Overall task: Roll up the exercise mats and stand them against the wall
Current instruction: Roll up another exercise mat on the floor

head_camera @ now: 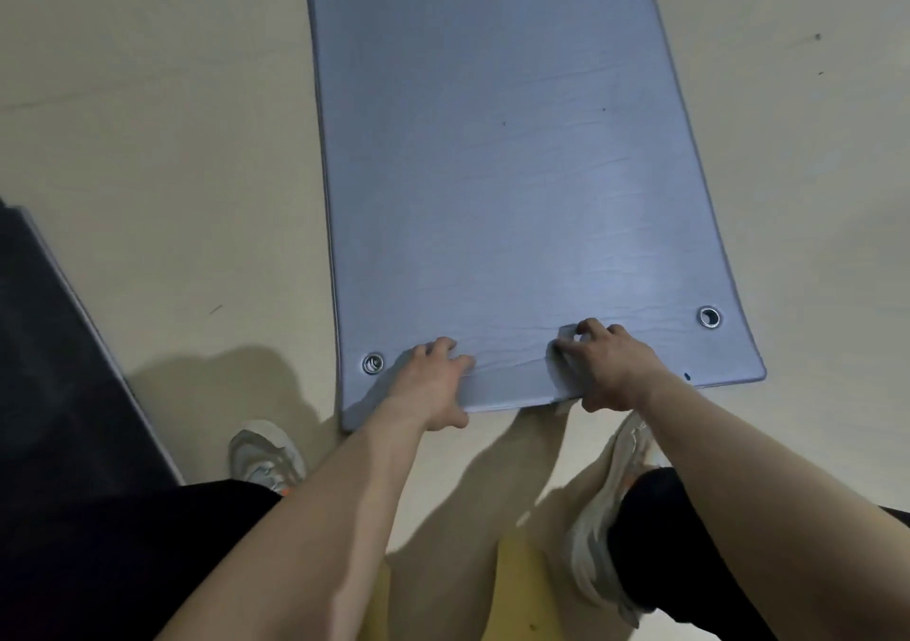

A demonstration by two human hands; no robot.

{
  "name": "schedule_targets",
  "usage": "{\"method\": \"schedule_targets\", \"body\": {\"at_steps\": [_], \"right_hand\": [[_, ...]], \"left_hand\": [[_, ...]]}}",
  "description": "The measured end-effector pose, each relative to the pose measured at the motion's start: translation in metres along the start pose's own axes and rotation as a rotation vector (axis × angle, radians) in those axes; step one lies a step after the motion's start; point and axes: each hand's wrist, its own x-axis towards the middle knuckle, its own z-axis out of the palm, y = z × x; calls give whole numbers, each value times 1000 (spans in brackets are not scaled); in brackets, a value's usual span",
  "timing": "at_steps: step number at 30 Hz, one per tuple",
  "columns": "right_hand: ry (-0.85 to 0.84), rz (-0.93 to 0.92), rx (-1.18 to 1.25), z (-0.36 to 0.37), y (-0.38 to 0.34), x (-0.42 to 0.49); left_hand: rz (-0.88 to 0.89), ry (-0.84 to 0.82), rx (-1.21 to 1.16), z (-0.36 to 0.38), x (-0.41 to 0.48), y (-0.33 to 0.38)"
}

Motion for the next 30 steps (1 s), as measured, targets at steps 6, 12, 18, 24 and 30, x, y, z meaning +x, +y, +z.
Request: {"method": "schedule_targets", "body": {"at_steps": [6, 12, 18, 24, 30], "right_hand": [[132, 8, 186, -81, 18, -25], [806, 132, -19, -69, 11, -2], [817, 88, 124, -24, 11, 33], [544, 32, -13, 11, 27, 58], [410, -19, 16, -15, 29, 46]], "left_hand": [[-93, 73, -649, -55, -17, -21], [-95, 818, 5, -57, -6, 6], [-51, 801, 74, -12, 27, -4], [-50, 528, 79, 2, 50, -14], [0, 414, 4, -19, 31, -26]]}}
